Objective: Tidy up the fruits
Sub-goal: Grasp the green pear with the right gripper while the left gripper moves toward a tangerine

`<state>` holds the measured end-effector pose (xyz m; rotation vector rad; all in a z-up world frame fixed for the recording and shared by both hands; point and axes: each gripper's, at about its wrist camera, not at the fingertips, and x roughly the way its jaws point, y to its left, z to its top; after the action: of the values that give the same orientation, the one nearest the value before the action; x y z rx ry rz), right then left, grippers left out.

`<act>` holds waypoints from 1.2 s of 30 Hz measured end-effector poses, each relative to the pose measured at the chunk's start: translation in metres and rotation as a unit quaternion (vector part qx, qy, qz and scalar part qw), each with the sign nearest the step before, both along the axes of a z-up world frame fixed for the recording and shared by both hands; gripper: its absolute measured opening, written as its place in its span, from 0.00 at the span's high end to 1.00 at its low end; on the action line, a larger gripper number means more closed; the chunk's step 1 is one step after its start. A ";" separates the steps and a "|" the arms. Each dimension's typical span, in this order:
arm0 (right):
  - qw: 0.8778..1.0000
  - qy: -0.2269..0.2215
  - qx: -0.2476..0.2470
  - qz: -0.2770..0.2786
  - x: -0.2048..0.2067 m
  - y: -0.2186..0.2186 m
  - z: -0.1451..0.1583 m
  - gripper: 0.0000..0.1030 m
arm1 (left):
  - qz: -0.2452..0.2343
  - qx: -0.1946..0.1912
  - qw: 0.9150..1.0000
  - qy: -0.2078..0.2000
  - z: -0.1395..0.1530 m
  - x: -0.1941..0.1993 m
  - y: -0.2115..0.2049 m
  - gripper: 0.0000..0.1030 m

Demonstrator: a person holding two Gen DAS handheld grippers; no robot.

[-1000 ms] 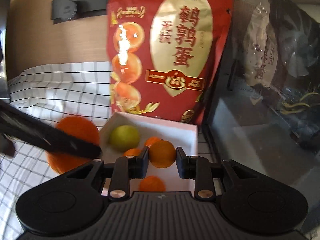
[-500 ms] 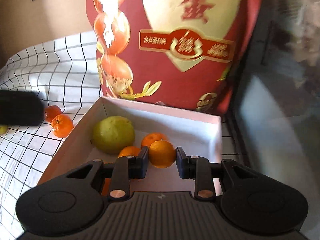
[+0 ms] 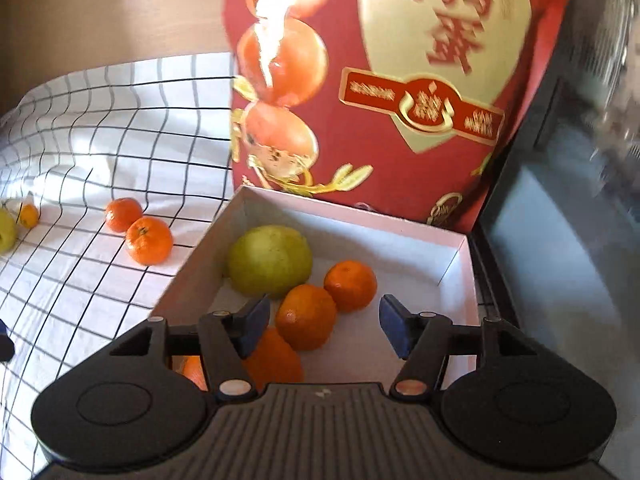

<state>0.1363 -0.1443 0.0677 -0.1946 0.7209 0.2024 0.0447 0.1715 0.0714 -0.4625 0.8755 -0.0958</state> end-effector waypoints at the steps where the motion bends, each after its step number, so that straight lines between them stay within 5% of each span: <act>1: 1.000 -0.004 0.001 0.008 -0.008 0.008 0.008 0.39 | 0.017 0.005 1.000 -0.002 -0.001 -0.006 0.012 0.32; 7: 0.998 -0.017 -0.012 0.061 -0.034 0.060 0.025 0.31 | 0.094 0.022 0.995 -0.017 -0.001 -0.032 0.065 0.32; 15: 0.990 0.021 -0.012 0.136 -0.043 0.166 0.023 0.31 | 0.110 0.066 0.991 -0.047 0.011 -0.072 0.106 0.32; 26: 0.976 0.042 0.037 0.209 -0.033 0.321 -0.002 0.31 | 0.168 0.017 0.984 -0.056 -0.004 -0.122 0.179 0.33; 31: 0.970 0.019 -0.004 0.244 -0.015 0.385 -0.020 0.31 | 0.168 0.008 0.984 -0.056 -0.005 -0.137 0.189 0.33; 36: 0.965 0.037 -0.025 0.260 0.000 0.403 -0.036 0.31 | 0.173 0.012 0.984 -0.050 -0.008 -0.141 0.199 0.33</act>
<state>0.1366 0.2583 0.0313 -0.4254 0.7384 0.6966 -0.0965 0.3706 0.0639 -0.5765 0.6869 0.2089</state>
